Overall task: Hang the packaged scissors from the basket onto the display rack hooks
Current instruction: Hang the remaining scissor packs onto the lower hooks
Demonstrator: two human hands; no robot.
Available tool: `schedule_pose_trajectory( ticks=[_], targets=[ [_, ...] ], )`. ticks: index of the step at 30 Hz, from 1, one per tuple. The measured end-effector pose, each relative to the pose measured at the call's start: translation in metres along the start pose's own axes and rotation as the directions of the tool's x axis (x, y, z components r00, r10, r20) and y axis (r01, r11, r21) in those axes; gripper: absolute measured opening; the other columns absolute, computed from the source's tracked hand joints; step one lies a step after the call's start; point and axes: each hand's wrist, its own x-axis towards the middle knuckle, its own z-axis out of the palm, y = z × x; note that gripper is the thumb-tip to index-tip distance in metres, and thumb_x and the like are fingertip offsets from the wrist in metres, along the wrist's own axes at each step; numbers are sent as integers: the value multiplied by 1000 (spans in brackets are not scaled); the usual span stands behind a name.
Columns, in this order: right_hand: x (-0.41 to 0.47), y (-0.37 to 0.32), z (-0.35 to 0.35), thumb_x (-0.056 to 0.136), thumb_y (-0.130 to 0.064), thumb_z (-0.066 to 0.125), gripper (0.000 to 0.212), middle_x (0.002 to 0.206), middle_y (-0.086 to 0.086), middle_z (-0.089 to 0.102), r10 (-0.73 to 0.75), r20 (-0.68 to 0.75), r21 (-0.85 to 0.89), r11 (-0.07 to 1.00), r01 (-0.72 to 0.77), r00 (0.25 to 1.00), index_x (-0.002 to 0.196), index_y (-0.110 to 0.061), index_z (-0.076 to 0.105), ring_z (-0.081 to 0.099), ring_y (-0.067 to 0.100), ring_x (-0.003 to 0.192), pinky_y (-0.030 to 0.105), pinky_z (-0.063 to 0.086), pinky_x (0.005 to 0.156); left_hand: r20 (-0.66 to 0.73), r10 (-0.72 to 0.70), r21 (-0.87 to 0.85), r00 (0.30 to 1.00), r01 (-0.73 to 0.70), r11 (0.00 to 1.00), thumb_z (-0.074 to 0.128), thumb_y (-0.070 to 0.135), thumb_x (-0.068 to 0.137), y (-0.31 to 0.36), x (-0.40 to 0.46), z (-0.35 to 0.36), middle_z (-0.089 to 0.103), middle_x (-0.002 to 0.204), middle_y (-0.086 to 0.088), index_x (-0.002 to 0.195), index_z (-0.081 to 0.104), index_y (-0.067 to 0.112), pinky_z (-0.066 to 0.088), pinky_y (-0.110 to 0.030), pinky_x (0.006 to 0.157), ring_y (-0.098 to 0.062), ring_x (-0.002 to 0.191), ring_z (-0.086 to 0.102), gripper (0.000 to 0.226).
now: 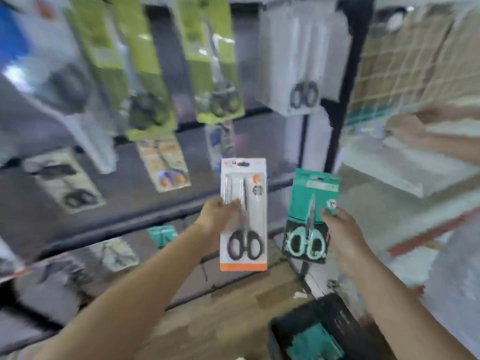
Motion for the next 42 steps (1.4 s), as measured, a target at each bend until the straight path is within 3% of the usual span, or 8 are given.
schedule_pose_trajectory(
  ticks=[7,13,17,21,26,30,34,42],
  targets=[
    [-80,34,75,98,-22,48,10,112,13,62,53,259,-74,997,-35,965,103,-16,54,57,26,97,40,47,90,-398,-99,18,912,116,993,58,21,92,-67,-90,-98,55,78,-6,75,49,12,37,-21,50,-9,59,48,21],
    [-124,90,123,97,-25,49,34,126,13,57,267,387,-182,960,-211,883,125,-6,52,55,30,112,35,44,89,-463,-290,-261,837,184,948,58,18,93,-129,-138,-148,66,89,-10,95,58,6,50,-31,62,-23,79,63,12],
    [-136,85,160,98,-22,48,16,111,12,59,262,446,-206,961,-186,856,107,-9,52,57,27,97,33,44,77,-518,-312,-316,796,161,935,57,16,93,-142,-152,-188,66,92,-13,95,58,3,51,-30,64,-23,78,62,12],
    [-139,69,208,100,-19,45,17,112,8,56,231,511,-193,969,-152,828,113,-8,49,56,25,97,33,41,81,-552,-321,-338,770,145,930,58,18,93,-144,-154,-234,67,98,-15,100,59,1,53,-39,79,-29,87,64,18],
    [-142,47,280,100,-20,45,24,101,9,62,197,536,-209,973,-97,821,116,-4,52,59,22,87,30,44,66,-597,-276,-323,753,89,942,56,19,94,-127,-136,-304,64,87,-7,88,56,8,46,-23,58,-16,73,60,13],
    [-148,25,333,98,-27,48,38,130,9,55,177,530,-190,978,-87,829,130,-8,48,54,28,116,39,43,95,-635,-187,-293,749,-10,956,55,18,94,-102,-116,-362,62,105,-10,106,58,5,47,-29,76,-19,87,58,17],
    [-148,8,374,98,-29,49,40,133,6,53,127,543,-141,988,-59,830,133,-10,47,53,27,119,41,42,99,-670,-107,-233,735,-70,970,55,23,95,-74,-99,-405,62,105,-7,109,57,4,47,-23,72,-17,89,56,23],
    [-170,-23,410,100,-20,45,17,100,3,67,24,583,-61,998,14,812,108,-11,58,63,14,88,27,44,64,-664,-81,-205,744,-76,976,51,28,97,-47,-81,-450,57,113,-20,116,53,-5,49,-33,79,-28,101,58,39]
  ],
)
